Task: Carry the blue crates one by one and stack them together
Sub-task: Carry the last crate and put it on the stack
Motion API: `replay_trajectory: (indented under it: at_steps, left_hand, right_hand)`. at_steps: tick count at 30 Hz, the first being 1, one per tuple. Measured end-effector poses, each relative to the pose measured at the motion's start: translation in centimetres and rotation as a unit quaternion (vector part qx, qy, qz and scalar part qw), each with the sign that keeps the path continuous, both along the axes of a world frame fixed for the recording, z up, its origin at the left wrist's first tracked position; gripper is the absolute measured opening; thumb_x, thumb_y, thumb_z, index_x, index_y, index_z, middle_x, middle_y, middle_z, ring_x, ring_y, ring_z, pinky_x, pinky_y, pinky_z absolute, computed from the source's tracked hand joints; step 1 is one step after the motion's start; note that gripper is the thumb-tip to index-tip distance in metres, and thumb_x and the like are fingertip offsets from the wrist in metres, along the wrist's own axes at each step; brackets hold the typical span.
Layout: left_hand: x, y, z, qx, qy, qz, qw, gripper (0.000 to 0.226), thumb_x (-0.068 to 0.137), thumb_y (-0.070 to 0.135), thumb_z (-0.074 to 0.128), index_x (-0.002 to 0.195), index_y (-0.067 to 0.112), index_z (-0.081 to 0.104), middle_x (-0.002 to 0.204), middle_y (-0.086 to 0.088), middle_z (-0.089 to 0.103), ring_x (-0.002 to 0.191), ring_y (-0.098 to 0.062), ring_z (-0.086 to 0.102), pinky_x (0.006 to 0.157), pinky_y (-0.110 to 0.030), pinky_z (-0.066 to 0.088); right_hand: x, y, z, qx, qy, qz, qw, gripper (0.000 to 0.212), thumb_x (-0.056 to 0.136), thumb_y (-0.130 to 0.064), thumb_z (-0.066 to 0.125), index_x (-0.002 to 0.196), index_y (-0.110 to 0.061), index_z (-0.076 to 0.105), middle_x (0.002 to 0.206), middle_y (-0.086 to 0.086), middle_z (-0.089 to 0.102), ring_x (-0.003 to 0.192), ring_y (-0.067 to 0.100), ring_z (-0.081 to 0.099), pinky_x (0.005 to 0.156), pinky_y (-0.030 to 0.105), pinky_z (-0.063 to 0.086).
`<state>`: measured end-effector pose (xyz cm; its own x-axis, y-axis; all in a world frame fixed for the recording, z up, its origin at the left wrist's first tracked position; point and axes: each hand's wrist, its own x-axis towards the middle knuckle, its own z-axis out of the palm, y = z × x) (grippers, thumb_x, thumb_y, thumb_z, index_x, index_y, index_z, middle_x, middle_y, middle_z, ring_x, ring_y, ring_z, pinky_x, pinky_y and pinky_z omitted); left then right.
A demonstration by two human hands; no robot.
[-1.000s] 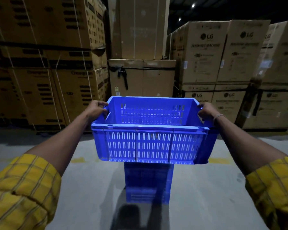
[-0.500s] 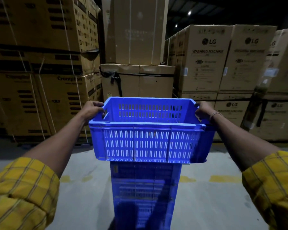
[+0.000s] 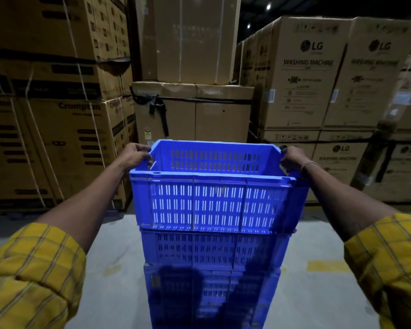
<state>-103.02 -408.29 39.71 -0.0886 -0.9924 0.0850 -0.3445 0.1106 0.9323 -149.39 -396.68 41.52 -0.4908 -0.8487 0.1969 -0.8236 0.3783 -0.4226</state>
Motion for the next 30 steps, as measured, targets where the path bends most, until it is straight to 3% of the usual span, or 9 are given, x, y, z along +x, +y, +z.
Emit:
replay_trajectory:
  at_steps: [4, 8, 9, 13, 16, 19, 23, 27, 30]
  left_hand:
    - [-0.7, -2.7, -0.4, -0.004, 0.006, 0.008, 1.000, 0.035, 0.092, 0.000, 0.063, 0.124, 0.015, 0.065, 0.118, -0.019, 0.068, 0.099, -0.029, 0.070, 0.085, -0.044, 0.060]
    - [-1.4, -3.7, -0.4, -0.018, -0.011, 0.014, 1.000, 0.043, 0.093, -0.008, 0.057, 0.135, 0.002, 0.056, 0.068, -0.001, 0.074, 0.057, -0.008, 0.068, 0.057, -0.021, 0.057]
    - [-1.6, -3.5, -0.4, -0.019, -0.027, 0.009, 0.999, 0.043, 0.095, -0.007, 0.055, 0.136, 0.002, 0.056, 0.068, -0.001, 0.073, 0.057, -0.009, 0.067, 0.057, -0.021, 0.056]
    - [-1.4, -2.5, -0.3, -0.017, -0.040, 0.001, 0.999, 0.045, 0.095, -0.003, 0.057, 0.140, 0.006, 0.055, 0.107, -0.016, 0.067, 0.073, -0.016, 0.063, 0.060, -0.023, 0.056]
    - [-0.9, -1.5, -0.4, -0.010, -0.036, 0.004, 0.999, 0.048, 0.094, -0.001, 0.060, 0.140, 0.010, 0.056, 0.119, -0.015, 0.065, 0.080, -0.016, 0.064, 0.073, -0.032, 0.054]
    - [-0.4, 0.0, -0.3, -0.007, -0.037, 0.003, 0.999, 0.050, 0.091, 0.000, 0.063, 0.139, 0.012, 0.057, 0.123, -0.020, 0.065, 0.079, -0.017, 0.065, 0.069, -0.031, 0.053]
    - [-0.7, 1.9, 0.1, -0.016, -0.066, 0.012, 0.998, 0.049, 0.094, -0.002, 0.059, 0.142, 0.006, 0.053, 0.104, -0.013, 0.069, 0.073, -0.013, 0.064, 0.060, -0.021, 0.053]
    - [-1.2, 2.2, 0.4, -0.076, -0.226, 0.023, 0.971, 0.040, 0.099, 0.010, 0.058, 0.138, 0.003, 0.057, 0.126, -0.013, 0.067, 0.105, -0.023, 0.065, 0.081, -0.030, 0.048]
    - [-1.5, 1.5, 0.6, -0.110, -0.342, 0.022, 0.933, 0.030, 0.099, 0.015, 0.056, 0.125, 0.004, 0.067, 0.116, -0.016, 0.070, 0.096, -0.027, 0.064, 0.078, -0.034, 0.046]
  right_hand:
    - [-0.4, -2.1, -0.1, 0.010, 0.028, -0.006, 1.000, 0.029, 0.080, -0.002, 0.059, 0.106, -0.002, 0.072, 0.103, 0.020, 0.072, 0.100, 0.035, 0.068, 0.078, 0.032, 0.052]
    - [-1.3, -3.4, -0.2, 0.027, 0.059, 0.013, 0.998, 0.031, 0.080, -0.006, 0.062, 0.109, 0.001, 0.069, 0.109, 0.024, 0.070, 0.105, 0.037, 0.066, 0.081, 0.033, 0.051]
    - [-1.3, -3.3, -0.1, 0.038, 0.069, 0.020, 0.997, 0.030, 0.082, -0.006, 0.061, 0.110, 0.003, 0.068, 0.110, 0.025, 0.069, 0.106, 0.038, 0.066, 0.081, 0.034, 0.051]
    - [-1.2, -2.5, 0.5, 0.072, 0.088, 0.053, 0.992, 0.029, 0.086, -0.006, 0.060, 0.110, 0.007, 0.068, 0.111, 0.026, 0.068, 0.105, 0.038, 0.066, 0.074, 0.033, 0.046]
    - [-1.3, -1.8, 0.5, 0.076, 0.102, 0.055, 0.990, 0.029, 0.084, -0.004, 0.058, 0.108, 0.007, 0.069, 0.108, 0.026, 0.069, 0.102, 0.037, 0.067, 0.078, 0.034, 0.051]
    - [-1.3, -1.0, 0.3, 0.071, 0.106, 0.062, 0.990, 0.026, 0.083, -0.004, 0.058, 0.103, 0.007, 0.070, 0.102, 0.025, 0.070, 0.096, 0.037, 0.068, 0.075, 0.033, 0.050]
    - [-1.9, -0.3, -0.1, 0.060, 0.083, 0.058, 0.993, 0.024, 0.079, -0.004, 0.059, 0.098, 0.005, 0.072, 0.092, 0.023, 0.072, 0.088, 0.035, 0.069, 0.074, 0.035, 0.055]
    - [-1.9, 0.4, -0.6, 0.038, 0.059, 0.062, 0.996, 0.028, 0.081, -0.004, 0.058, 0.105, 0.001, 0.070, 0.101, 0.025, 0.071, 0.096, 0.038, 0.067, 0.081, 0.035, 0.053]
    - [-1.5, 0.5, -0.7, 0.055, 0.067, 0.055, 0.995, 0.030, 0.089, -0.011, 0.055, 0.116, 0.000, 0.063, 0.111, 0.025, 0.068, 0.102, 0.038, 0.065, 0.081, 0.033, 0.048]
